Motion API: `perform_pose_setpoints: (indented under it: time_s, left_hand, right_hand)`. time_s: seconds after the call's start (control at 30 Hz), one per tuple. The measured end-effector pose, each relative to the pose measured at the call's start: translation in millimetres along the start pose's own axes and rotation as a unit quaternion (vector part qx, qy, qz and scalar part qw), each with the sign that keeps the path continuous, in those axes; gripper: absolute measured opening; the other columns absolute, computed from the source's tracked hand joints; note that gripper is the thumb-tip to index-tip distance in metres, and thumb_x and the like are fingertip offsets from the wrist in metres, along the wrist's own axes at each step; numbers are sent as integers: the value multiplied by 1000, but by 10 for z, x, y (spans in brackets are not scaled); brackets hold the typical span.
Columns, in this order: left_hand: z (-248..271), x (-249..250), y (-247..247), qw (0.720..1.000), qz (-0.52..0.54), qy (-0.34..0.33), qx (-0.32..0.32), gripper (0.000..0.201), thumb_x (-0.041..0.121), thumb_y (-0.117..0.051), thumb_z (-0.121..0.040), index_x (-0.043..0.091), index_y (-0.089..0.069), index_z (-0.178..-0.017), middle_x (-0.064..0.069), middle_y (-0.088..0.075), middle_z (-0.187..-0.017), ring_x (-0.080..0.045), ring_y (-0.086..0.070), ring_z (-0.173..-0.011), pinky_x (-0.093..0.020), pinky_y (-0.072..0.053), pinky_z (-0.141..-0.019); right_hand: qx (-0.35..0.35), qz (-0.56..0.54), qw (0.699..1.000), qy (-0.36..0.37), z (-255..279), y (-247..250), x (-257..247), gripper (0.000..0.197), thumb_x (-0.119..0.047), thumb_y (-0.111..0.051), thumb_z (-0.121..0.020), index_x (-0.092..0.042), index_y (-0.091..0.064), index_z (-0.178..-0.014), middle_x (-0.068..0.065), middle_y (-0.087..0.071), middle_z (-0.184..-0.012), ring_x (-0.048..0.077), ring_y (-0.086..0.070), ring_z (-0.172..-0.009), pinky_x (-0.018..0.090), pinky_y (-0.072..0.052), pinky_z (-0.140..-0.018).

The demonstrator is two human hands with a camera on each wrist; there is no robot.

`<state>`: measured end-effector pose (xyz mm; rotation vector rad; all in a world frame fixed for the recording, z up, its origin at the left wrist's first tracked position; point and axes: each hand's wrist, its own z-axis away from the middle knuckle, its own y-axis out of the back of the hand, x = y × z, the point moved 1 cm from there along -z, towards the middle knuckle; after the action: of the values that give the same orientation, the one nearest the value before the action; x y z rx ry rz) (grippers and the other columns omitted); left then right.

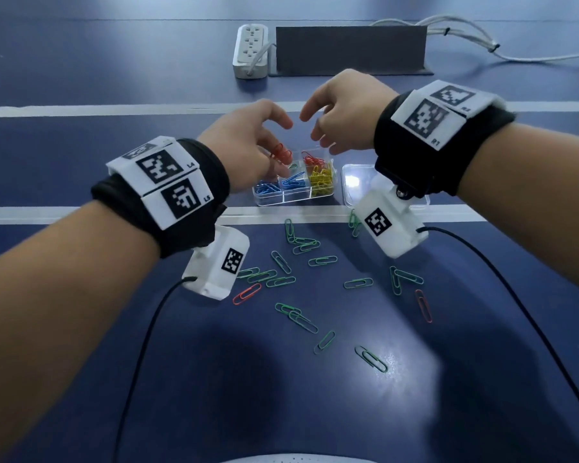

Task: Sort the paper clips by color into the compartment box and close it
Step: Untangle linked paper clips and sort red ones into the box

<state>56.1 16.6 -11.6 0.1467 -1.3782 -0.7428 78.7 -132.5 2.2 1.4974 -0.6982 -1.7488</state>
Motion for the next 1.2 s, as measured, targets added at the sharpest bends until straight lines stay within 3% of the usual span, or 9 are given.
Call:
perform_pose_setpoints:
  time_s: [0.2,0.33,0.43,0.63,0.8,0.93,1.03,1.13,1.2]
  left_hand:
    - [-164,86,-41,987,-135,-47,74,47,-3,-64,-78,23,-52,-116,-2,-72,-91,-13,-68,-80,-28,-55,-75]
    - [-251,166,-122,978,-182,-76,75,45,0,-62,-80,22,-53,-118,-1,-73,-91,-11,-65,-75,-24,-49,-72]
    - [-311,218,-191,969,-222,-91,66,48,2,-64,-80,23,-52,-122,0,-73,-92,-13,-65,-82,-24,-46,-75]
    - [-338,224,-226,972,-193,-116,73,50,5,-64,-80,27,-52,-123,4,-69,-94,-12,-66,-81,-25,-51,-76]
    - [-215,180,-155,967,-191,-138,94,26,15,-64,-82,25,-61,-106,7,-66,-85,-3,-59,-69,-22,-47,-72]
    - [-33,140,-130,959,-240,-141,59,9,24,-66,-82,23,-67,-90,8,-59,-72,4,-51,-57,-5,-37,-58]
    - [158,132,-126,952,-274,-140,15,4,26,-67,-79,25,-69,-83,12,-57,-63,7,-51,-54,-1,-35,-55]
    - [379,94,-101,940,-314,-127,-29,4,31,-68,-77,28,-68,-75,12,-58,-58,7,-53,-56,0,-34,-55]
    - [538,45,-69,933,-337,-110,-58,8,35,-69,-75,28,-68,-71,11,-58,-53,9,-53,-57,0,-34,-51]
  right_hand:
    - [5,28,999,26,131,42,79,37,-6,-44,-85,-27,-67,-103,8,-68,-110,21,-71,-79,36,-61,-72]
    - [0,60,998,37,262,62,177,37,-9,-43,-83,-30,-67,-101,5,-67,-112,21,-70,-80,36,-60,-74]
    - [-3,56,998,26,326,81,262,35,-9,-44,-84,-30,-66,-102,5,-68,-105,22,-70,-79,35,-60,-74]
    - [-4,92,995,27,450,62,410,34,-9,-49,-83,-27,-68,-105,-1,-61,-85,17,-55,-79,24,-41,-75]
    - [-28,144,986,74,607,-1,384,25,-14,-54,-82,-27,-73,-93,-2,-65,-83,17,-55,-79,23,-44,-78]
    - [-87,170,975,113,771,-99,288,17,-18,-60,-80,-23,-75,-87,-4,-70,-80,18,-65,-80,26,-52,-78]
    - [-99,218,962,133,863,-184,250,18,-18,-60,-78,-23,-75,-88,-2,-73,-85,21,-66,-84,24,-51,-65]
    - [-128,231,950,166,959,-219,245,17,-17,-61,-76,-21,-76,-84,-2,-74,-81,22,-65,-79,37,-56,-76]
    - [-138,238,946,170,1041,-190,279,17,-15,-61,-76,-20,-76,-81,-2,-74,-78,22,-66,-77,38,-56,-76]
